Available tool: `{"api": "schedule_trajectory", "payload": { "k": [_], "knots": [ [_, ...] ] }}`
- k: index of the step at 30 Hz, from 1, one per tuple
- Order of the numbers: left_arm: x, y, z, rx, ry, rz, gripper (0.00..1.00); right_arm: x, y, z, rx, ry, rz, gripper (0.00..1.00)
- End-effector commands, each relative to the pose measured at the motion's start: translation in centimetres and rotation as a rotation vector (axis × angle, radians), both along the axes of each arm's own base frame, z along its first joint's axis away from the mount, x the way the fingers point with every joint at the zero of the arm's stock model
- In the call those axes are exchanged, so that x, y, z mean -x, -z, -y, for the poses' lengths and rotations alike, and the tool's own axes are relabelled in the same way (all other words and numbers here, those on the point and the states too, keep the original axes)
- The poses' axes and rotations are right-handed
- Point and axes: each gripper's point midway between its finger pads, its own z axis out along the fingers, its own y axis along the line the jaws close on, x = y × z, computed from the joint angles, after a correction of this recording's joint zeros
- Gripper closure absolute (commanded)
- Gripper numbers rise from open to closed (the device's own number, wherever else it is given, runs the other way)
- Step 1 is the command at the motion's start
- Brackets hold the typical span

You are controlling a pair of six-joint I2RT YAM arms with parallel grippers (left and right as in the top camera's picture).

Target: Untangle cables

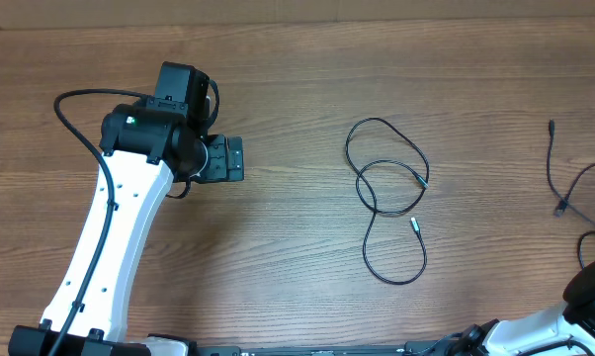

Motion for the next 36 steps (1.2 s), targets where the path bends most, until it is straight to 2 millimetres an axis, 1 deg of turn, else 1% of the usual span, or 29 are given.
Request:
{"api": "schedule_trajectory", "payload": {
  "k": [1, 3, 7, 10, 11, 12, 13, 14, 15, 16, 17, 20, 21, 22, 23, 24, 25, 27, 28, 30, 32, 34, 36],
  "knots": [
    [0.1, -0.1, -0.1, 0.007, -0.012, 0.002, 0.0, -1.3, 0.4, -3.2, -0.096, -0.081, 0.026, 0.0],
    [0.1, -0.1, -0.1, 0.007, -0.012, 0.002, 0.0, -1.7, 1.0, -4.7, -0.117, -0.111, 0.003, 0.0],
    [0.1, -0.1, -0.1, 0.007, -0.012, 0.002, 0.0, -3.0, 3.4, -9.0, -0.163, -0.207, -0.056, 0.0],
    [0.1, -0.1, -0.1, 0.007, -0.012, 0.002, 0.0, -4.0, 6.4, -14.3, -0.187, -0.374, -0.12, 0.0],
    [0.1, -0.1, -0.1, 0.007, -0.012, 0.002, 0.0, -4.3, 6.9, -15.5, -0.192, -0.403, -0.13, 0.0],
    [0.1, -0.1, -0.1, 0.007, -0.012, 0.002, 0.0, -4.7, 7.7, -17.4, -0.195, -0.448, -0.143, 0.0],
    [0.1, -0.1, -0.1, 0.007, -0.013, 0.002, 0.0, -5.3, 8.6, -19.9, -0.196, -0.507, -0.15, 0.0],
    [0.1, -0.1, -0.1, 0.007, -0.012, 0.002, 0.0, -5.8, 9.0, -21.8, -0.205, -0.552, -0.144, 0.0],
    [0.1, -0.1, -0.1, 0.007, -0.012, 0.002, 0.0, -6.4, 9.4, -24.6, -0.223, -0.622, -0.126, 0.0],
    [0.1, -0.1, -0.1, 0.007, -0.012, 0.002, 0.0, -6.8, 9.6, -26.8, -0.236, -0.679, -0.11, 0.0],
    [0.1, -0.1, -0.1, 0.007, -0.012, 0.002, 0.0, -7.0, 9.7, -27.8, -0.241, -0.7, -0.104, 0.0],
    [0.1, -0.1, -0.1, 0.007, -0.012, 0.002, 0.0, -7.9, 10.2, -33.0, -0.259, -0.757, -0.078, 0.0],
    [0.1, -0.1, -0.1, 0.007, -0.012, 0.002, 0.0, -8.2, 10.2, -35.3, -0.256, -0.795, -0.06, 0.0],
    [0.1, -0.1, -0.1, 0.007, -0.012, 0.002, 0.0, -8.3, 10.0, -36.6, -0.251, -0.823, -0.05, 0.0],
    [0.1, -0.1, -0.1, 0.007, -0.012, 0.002, 0.0, -8.4, 9.8, -38.5, -0.241, -0.869, -0.033, 0.0],
    [0.1, -0.1, -0.1, 0.007, -0.012, 0.002, 0.0, -8.5, 9.7, -39.6, -0.231, -0.888, -0.026, 0.0],
    [0.1, -0.1, -0.1, 0.007, -0.012, 0.002, 0.0, -8.5, 9.8, -40.3, -0.207, -0.887, -0.029, 0.0],
    [0.1, -0.1, -0.1, 0.007, -0.012, 0.002, 0.0, -8.6, 10.6, -41.5, -0.143, -0.83, -0.058, 0.0],
    [0.1, -0.1, -0.1, 0.007, -0.012, 0.002, 0.0, -8.6, 10.8, -41.8, -0.134, -0.825, -0.064, 0.0],
    [0.1, -0.1, -0.1, 0.007, -0.012, 0.002, 0.0, -8.5, 11.7, -43.4, -0.128, -0.856, -0.07, 0.0],
    [0.1, -0.1, -0.1, 0.007, -0.012, 0.002, 0.0, -8.6, 13.2, -45.4, -0.138, -0.876, -0.07, 0.0],
    [0.1, -0.1, -0.1, 0.007, -0.012, 0.002, 0.0, -9.1, 14.6, -46.9, -0.137, -0.903, -0.057, 0.0],
    [0.1, -0.1, -0.1, 0.007, -0.012, 0.002, 0.0, -9.2, 16.4, -47.8, -0.139, -0.92, -0.077, 0.0]
  ]
}}
